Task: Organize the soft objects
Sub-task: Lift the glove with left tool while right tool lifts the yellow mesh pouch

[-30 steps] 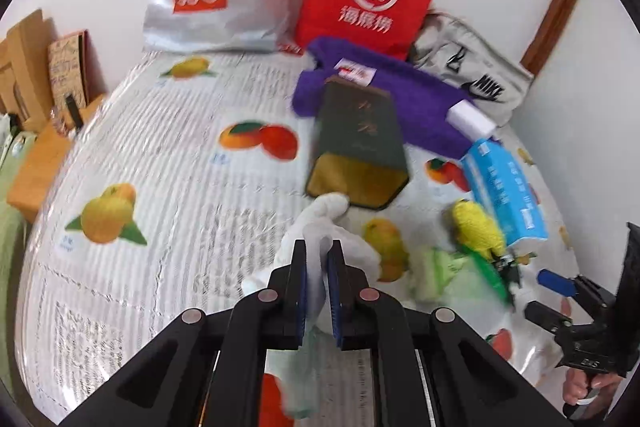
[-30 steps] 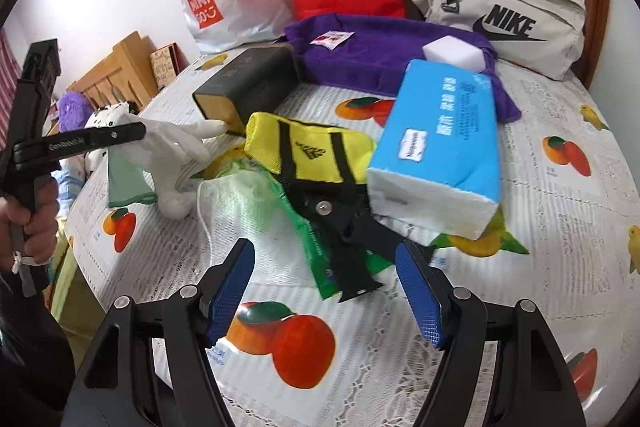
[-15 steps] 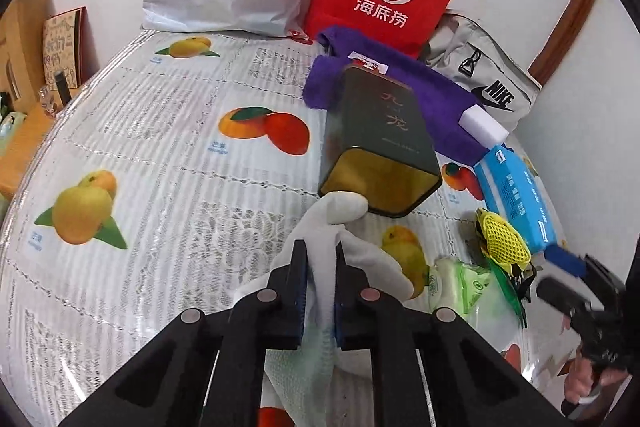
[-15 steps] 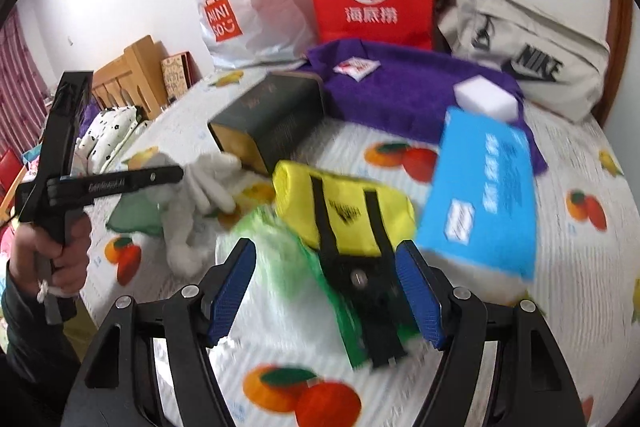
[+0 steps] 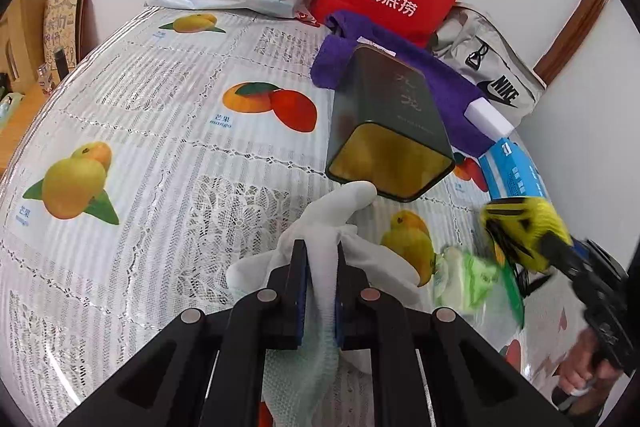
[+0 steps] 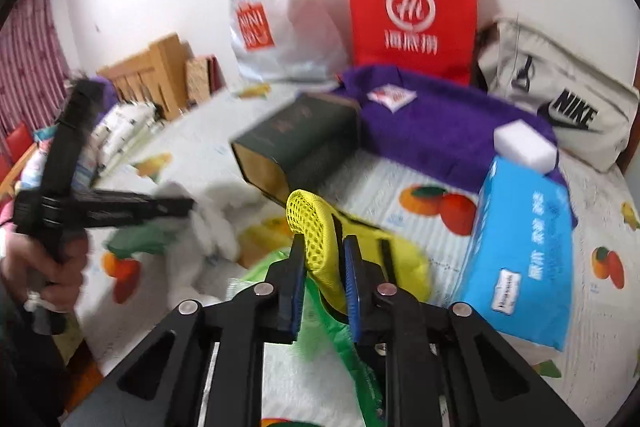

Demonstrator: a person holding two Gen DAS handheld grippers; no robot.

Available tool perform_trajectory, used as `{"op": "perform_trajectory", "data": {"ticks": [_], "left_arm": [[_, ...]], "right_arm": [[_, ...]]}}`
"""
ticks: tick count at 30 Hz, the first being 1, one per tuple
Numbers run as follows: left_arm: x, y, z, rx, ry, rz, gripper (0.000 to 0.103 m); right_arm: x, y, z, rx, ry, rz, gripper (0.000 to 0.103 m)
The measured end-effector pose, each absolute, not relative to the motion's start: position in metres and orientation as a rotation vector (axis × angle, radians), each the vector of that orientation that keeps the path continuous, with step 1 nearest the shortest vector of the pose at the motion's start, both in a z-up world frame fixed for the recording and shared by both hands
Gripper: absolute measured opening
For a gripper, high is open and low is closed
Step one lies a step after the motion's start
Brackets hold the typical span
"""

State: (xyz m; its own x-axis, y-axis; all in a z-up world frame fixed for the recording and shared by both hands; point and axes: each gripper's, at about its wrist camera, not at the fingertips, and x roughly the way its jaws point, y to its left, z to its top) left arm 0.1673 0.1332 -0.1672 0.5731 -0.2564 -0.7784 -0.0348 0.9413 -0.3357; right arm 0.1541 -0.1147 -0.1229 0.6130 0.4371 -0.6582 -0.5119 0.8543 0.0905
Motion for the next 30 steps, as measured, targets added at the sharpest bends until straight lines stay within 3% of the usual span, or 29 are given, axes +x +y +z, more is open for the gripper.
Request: {"op": "perform_trajectory", "data": {"ticks": [13, 21, 24, 30], "left_arm": [[0.155, 0.121, -0.151, -0.298, 0.925, -0.127, 0.01], [0.154, 0.112, -0.157, -0.292, 0.949, -0.118, 0.01], [0.154, 0.11, -0.159, -0.288, 0.954, -0.117, 0.01], [0.158, 0.108, -0.166, -0.294, 0.969, -0.114, 0.01]], "right_arm": [[0.099, -0.181, -0.083, -0.003, 0.679, 0.493, 0.015], [0.093, -0.236, -0.107, 0.118, 0.754, 0.377, 0.015], [0.097, -0.25, -0.119, 0.144, 0.793, 0.336, 0.017], [0.101, -0.263, -0.127, 0.165, 0.797, 0.316, 0.032]]}}
